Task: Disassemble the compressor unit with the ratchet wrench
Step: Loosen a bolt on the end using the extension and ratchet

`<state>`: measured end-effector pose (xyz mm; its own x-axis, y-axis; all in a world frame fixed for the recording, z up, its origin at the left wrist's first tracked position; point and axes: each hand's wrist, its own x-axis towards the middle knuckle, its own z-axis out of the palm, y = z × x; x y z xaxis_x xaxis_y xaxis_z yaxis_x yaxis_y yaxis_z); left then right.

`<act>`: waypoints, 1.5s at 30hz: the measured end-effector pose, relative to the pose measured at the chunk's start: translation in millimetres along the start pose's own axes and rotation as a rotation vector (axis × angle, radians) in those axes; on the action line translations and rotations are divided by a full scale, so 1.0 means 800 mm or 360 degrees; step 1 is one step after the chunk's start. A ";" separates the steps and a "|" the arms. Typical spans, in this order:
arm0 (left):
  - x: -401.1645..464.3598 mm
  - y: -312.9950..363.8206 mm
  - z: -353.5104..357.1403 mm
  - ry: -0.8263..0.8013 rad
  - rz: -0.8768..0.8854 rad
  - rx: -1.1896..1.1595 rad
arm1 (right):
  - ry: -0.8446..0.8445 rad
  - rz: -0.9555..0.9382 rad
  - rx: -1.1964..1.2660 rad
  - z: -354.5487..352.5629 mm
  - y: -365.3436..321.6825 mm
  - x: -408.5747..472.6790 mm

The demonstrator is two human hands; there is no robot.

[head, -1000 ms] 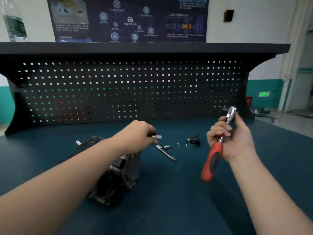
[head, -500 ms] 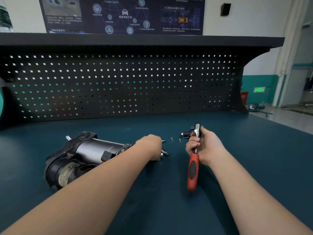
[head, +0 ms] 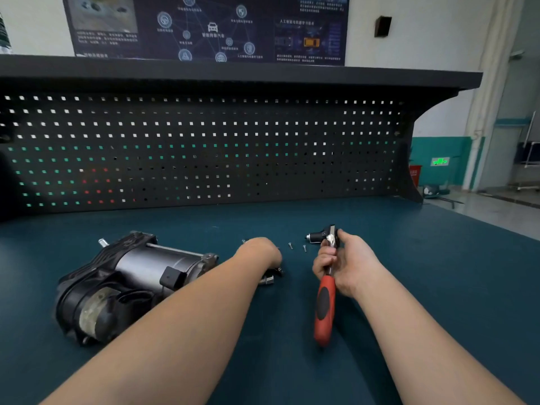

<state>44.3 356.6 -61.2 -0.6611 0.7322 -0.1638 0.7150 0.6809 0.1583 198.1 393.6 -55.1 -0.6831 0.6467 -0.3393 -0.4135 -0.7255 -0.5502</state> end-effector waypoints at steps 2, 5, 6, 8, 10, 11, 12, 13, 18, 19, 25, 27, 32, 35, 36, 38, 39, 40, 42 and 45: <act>0.005 -0.004 -0.005 0.0060 0.0004 -0.0042 | -0.0006 0.0007 -0.0001 0.000 0.001 0.001; 0.002 -0.009 -0.016 0.0171 -0.0037 -0.0327 | -0.0024 0.0027 -0.0056 0.000 0.002 0.003; 0.001 -0.010 -0.018 0.0236 -0.0016 -0.0485 | -0.0045 0.0042 -0.0095 0.000 0.003 0.002; -0.014 -0.008 -0.026 0.0337 -0.0027 -0.0889 | -0.0111 0.0064 -0.0149 0.001 0.004 -0.001; -0.032 0.000 -0.033 0.0378 -0.0043 -0.1483 | -0.0203 0.0073 -0.0149 0.002 0.004 -0.006; -0.045 0.004 -0.037 0.0366 0.0007 -0.1788 | -0.0255 0.0071 -0.0141 0.004 0.003 -0.010; -0.060 0.007 -0.042 0.0352 0.0093 -0.2004 | -0.0309 0.0069 -0.0131 0.005 0.002 -0.013; -0.075 0.008 -0.045 0.0354 0.0208 -0.2122 | -0.0366 0.0068 -0.0118 0.007 0.001 -0.016; -0.130 -0.032 -0.073 0.0580 0.0879 -0.1547 | -0.0651 -0.0042 -0.0143 0.013 -0.006 -0.034; -0.139 -0.045 -0.081 0.0650 0.0983 -0.1328 | -0.0726 -0.0066 -0.0148 0.014 -0.008 -0.037; -0.155 -0.108 -0.090 0.0992 0.1138 -0.0196 | -0.1180 -0.0029 -0.0257 0.017 -0.014 -0.053; -0.149 -0.119 -0.082 0.1041 0.1141 -0.0186 | -0.1244 -0.0051 -0.0423 0.020 -0.010 -0.054; -0.140 -0.133 -0.068 0.1173 0.1165 -0.0326 | -0.1241 -0.0128 -0.0633 0.026 -0.002 -0.059; -0.142 -0.130 -0.066 0.1210 0.1185 -0.0431 | -0.1208 -0.0196 -0.0752 0.029 0.000 -0.063; -0.143 -0.130 -0.066 0.1216 0.1203 -0.0458 | -0.1202 -0.0206 -0.0784 0.030 0.001 -0.064; -0.144 -0.129 -0.066 0.1235 0.1231 -0.0474 | -0.1185 -0.0229 -0.0838 0.031 0.002 -0.066; -0.144 -0.129 -0.066 0.1245 0.1236 -0.0460 | -0.1177 -0.0239 -0.0862 0.032 0.003 -0.067; -0.144 -0.129 -0.067 0.1251 0.1233 -0.0440 | -0.1170 -0.0247 -0.0885 0.032 0.002 -0.067; -0.145 -0.130 -0.068 0.1237 0.1223 -0.0417 | -0.1165 -0.0252 -0.0920 0.032 0.002 -0.067; -0.149 -0.132 -0.074 0.1070 0.1215 -0.0488 | -0.1186 -0.0226 -0.0950 0.032 0.002 -0.067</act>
<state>33.8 198.0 -1.2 -0.1181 0.7594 0.6398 0.9676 -0.0569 0.2462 218.9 352.1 -18.4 -0.9421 0.2545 0.2183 -0.2878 -0.2799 -0.9159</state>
